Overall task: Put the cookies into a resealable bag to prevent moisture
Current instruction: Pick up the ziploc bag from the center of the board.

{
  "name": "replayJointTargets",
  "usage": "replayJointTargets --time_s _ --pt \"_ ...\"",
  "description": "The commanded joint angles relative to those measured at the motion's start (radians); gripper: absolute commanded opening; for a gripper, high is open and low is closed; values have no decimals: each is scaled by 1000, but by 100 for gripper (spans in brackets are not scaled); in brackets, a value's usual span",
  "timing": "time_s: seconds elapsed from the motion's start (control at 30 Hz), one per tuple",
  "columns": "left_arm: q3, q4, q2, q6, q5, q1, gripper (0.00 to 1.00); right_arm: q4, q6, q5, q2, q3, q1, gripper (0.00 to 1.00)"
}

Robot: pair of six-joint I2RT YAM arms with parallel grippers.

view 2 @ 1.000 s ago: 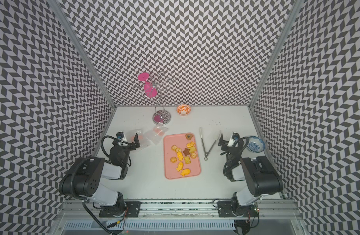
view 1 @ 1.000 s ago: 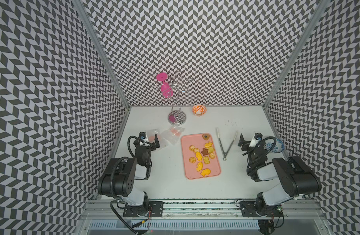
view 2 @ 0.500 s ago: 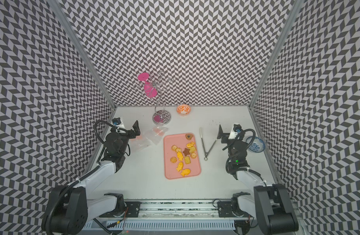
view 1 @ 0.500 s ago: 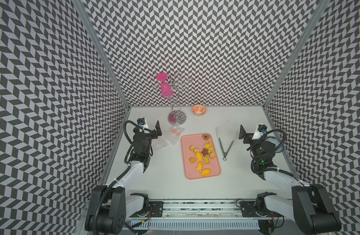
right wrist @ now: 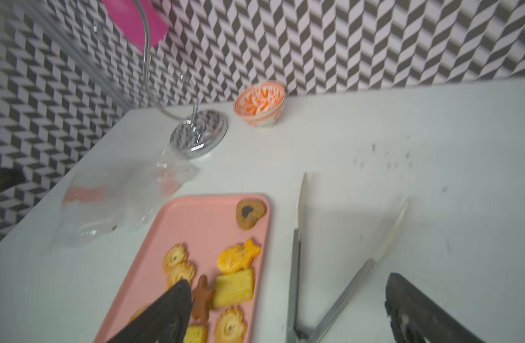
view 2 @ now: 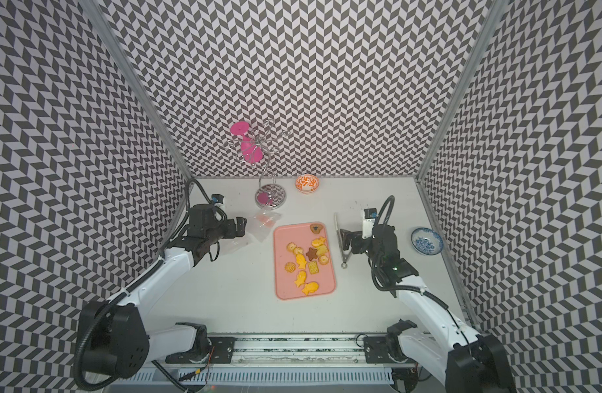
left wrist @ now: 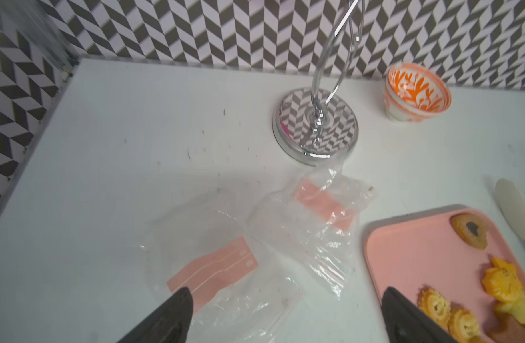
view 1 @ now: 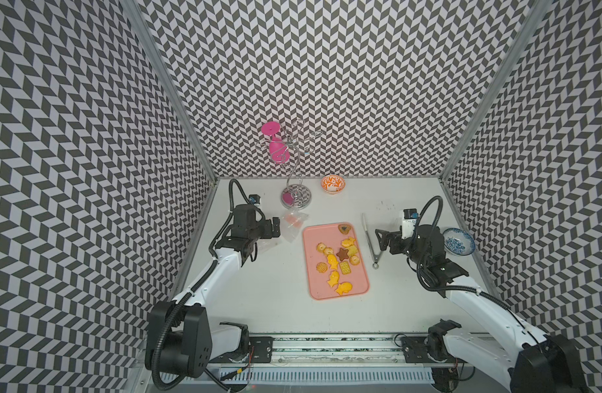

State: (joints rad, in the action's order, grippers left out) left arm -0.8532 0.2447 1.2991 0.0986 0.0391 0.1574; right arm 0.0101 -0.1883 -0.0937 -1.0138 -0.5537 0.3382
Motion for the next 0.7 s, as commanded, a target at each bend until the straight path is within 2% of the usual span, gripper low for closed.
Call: replayJointTargets --time_s 0.0,0.13,0.23,0.3,0.53,0.67 --pt "-66 194 38 -182 -6 8 99 115 -44 -80 30 -36 53 100" --pt "-83 246 40 -392 -77 17 100 135 -35 -81 28 -33 105 100" --pt "-84 307 54 -510 -181 33 97 156 -17 -99 4 -53 126 100" --pt "-56 317 55 -568 -200 47 95 166 3 -110 -11 -68 138 100" --pt "7 259 104 -662 -325 82 95 165 26 -159 -56 -96 151 100" --pt "-33 268 192 -667 -361 97 90 149 21 -171 -71 -99 153 100"
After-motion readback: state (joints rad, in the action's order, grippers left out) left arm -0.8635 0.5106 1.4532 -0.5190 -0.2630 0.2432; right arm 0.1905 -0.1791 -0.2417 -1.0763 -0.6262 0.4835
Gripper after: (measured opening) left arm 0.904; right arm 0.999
